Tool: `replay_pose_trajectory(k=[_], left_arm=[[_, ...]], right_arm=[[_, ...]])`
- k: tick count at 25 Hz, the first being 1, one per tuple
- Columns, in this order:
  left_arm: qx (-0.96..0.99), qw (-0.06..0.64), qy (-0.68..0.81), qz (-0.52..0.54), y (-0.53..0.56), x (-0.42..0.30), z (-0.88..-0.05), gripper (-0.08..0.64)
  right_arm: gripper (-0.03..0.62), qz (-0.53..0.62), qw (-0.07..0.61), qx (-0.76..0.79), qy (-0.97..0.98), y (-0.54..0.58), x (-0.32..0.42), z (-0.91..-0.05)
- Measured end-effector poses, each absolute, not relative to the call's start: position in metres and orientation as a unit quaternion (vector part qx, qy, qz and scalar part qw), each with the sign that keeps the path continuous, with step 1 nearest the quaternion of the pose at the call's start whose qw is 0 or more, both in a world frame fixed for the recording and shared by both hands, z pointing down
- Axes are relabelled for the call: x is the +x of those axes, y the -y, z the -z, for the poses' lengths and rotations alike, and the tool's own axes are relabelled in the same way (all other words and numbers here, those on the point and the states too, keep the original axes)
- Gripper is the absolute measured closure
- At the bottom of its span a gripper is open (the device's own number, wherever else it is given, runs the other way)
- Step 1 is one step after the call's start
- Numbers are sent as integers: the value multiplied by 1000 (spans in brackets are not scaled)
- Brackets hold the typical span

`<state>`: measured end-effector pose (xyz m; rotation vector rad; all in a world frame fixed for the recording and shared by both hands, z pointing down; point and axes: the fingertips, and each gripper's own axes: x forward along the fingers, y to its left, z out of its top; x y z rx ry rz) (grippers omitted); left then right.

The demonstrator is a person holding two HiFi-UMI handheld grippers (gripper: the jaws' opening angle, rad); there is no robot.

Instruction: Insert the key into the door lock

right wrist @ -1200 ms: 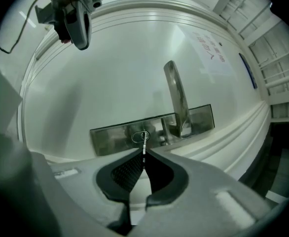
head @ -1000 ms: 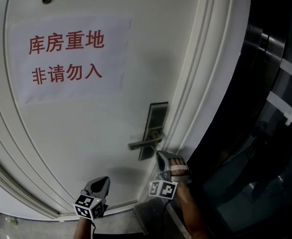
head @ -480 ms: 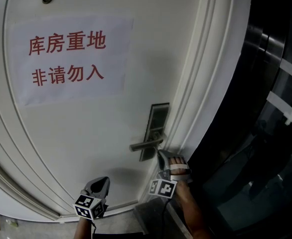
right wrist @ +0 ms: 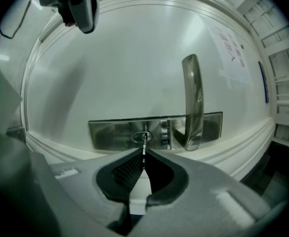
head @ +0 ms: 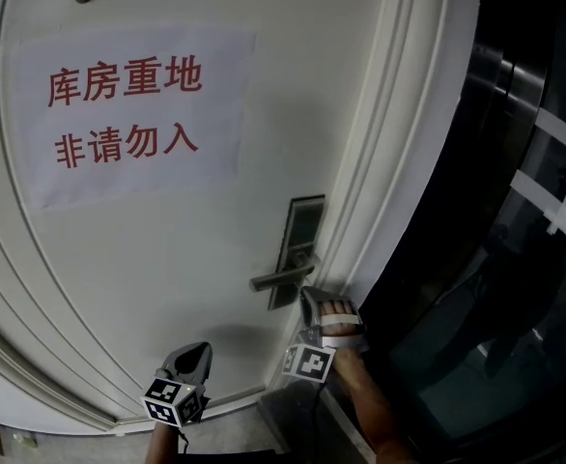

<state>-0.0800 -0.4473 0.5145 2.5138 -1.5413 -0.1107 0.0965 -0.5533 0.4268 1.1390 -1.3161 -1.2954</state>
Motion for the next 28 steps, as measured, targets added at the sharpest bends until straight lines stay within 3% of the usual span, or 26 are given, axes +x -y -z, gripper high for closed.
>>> replay_pose_trajectory(k=[28], left_arm=[[849, 103, 517, 48, 440, -104, -517, 558]], right_arm=[[581, 484, 502, 486, 526, 552, 90, -424]])
